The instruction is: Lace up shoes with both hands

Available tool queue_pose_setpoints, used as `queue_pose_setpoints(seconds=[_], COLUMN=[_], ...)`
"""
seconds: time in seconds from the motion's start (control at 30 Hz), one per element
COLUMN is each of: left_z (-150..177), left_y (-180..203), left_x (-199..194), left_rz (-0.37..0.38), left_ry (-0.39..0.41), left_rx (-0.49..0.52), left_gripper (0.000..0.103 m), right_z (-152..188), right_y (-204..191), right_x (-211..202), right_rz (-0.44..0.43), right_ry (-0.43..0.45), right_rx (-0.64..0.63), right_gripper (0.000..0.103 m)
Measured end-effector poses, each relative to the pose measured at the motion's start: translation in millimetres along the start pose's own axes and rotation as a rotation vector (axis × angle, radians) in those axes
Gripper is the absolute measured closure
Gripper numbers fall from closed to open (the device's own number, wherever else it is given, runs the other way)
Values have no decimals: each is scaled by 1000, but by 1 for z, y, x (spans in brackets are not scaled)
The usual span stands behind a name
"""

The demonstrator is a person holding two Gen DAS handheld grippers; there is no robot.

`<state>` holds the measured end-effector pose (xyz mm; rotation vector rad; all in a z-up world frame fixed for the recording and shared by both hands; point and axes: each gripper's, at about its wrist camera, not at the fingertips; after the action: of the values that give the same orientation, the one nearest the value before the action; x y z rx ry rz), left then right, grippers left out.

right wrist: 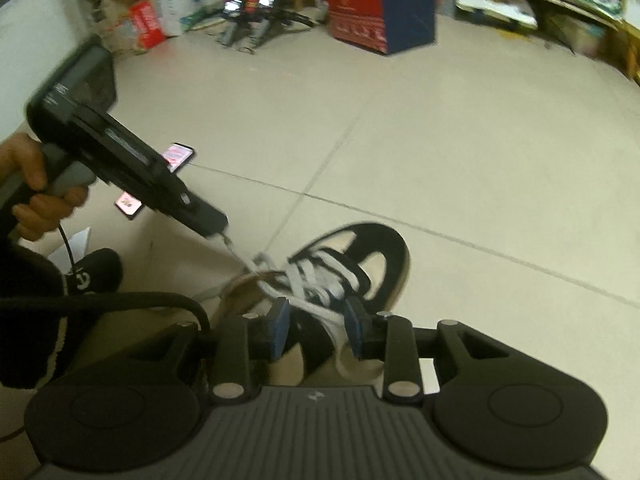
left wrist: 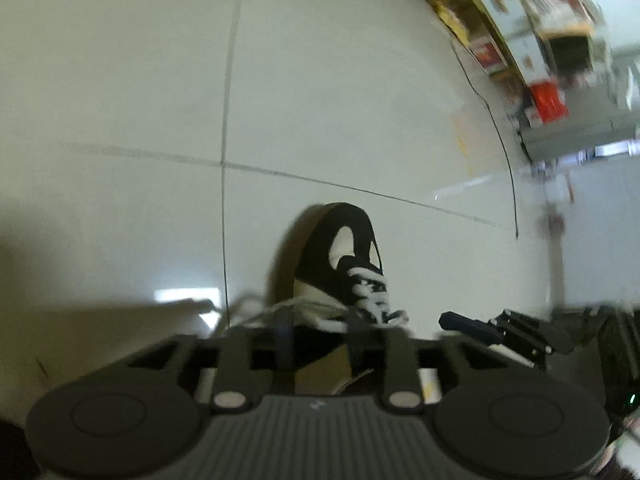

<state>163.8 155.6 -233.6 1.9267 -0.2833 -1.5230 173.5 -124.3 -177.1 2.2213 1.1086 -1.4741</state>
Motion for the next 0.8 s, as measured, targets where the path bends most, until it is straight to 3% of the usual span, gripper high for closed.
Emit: queue_pose_setpoints(seconds=[0.1,0.2,0.33,0.5,0.7,0.8], left_z=[-1,4,12,22,21,20], left_y=[23,40,49,54,54,58], left_x=[-2,5,17,36,46,48], left_rz=[-95,-171,-201,-225,-224,-218], left_ry=[6,-21,-57,-102,-103,-95], left_rx=[225,437,595,720,729,736], left_gripper=[58,53,53,53,57,73], right_z=[7,15,23,25,26,26], right_y=[4,6,2,-7,-5,-5], right_x=[2,5,12,28,39,40], right_rz=[1,-54,-139,-112,-113,-112], right_ry=[-25,-38,-46,-75,-79,-81], right_rx=[86,199,287,277,300,299], right_gripper=[70,70,69,69,63,60])
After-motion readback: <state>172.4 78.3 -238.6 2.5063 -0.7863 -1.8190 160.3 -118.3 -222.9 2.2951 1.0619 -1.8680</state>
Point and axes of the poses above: each gripper's, at about its wrist camera, not at the fingertips, and x roughly the way its jaws point, y to its right, z to its underside, and after that the axes turned 7 degrees about -y, right-handed
